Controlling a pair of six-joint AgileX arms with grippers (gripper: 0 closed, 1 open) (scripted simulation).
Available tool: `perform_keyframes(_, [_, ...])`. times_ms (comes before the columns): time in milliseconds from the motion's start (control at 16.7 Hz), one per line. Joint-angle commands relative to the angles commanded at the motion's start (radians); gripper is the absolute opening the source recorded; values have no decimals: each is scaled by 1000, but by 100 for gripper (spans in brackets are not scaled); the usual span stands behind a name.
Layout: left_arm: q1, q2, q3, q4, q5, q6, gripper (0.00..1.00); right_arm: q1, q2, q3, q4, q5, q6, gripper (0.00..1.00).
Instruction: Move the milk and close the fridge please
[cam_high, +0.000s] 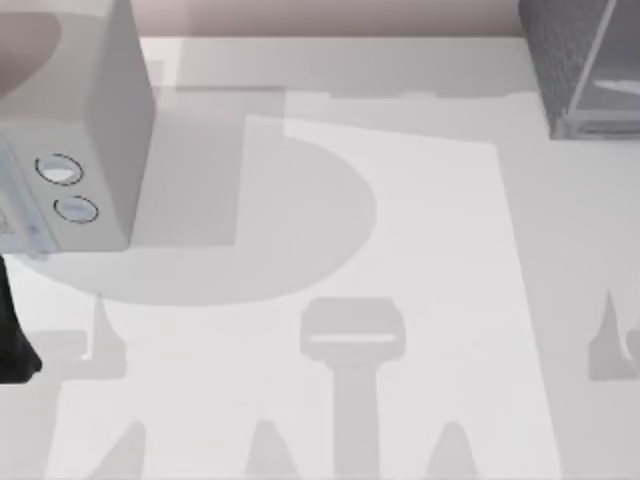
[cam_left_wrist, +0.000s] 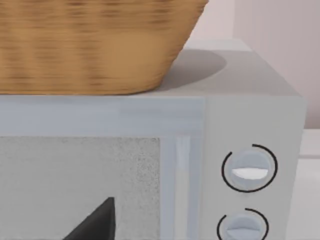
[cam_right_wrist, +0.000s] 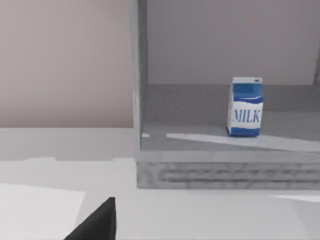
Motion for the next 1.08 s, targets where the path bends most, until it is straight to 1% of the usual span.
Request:
perform_keyframes(240, [0,0,0,0,0,0,100,-1,-23,25,-32,-2,-1,100])
perform_keyframes(420, [0,0,0,0,0,0,100,0,-112,98,-160,-3,-3,100])
perform_keyframes(600, [0,0,0,0,0,0,100,0,-241,204,-380,-1,-8,100])
perform_keyframes(1080, [0,0,0,0,0,0,100,-1,-621,516,-1130,4,-14,100])
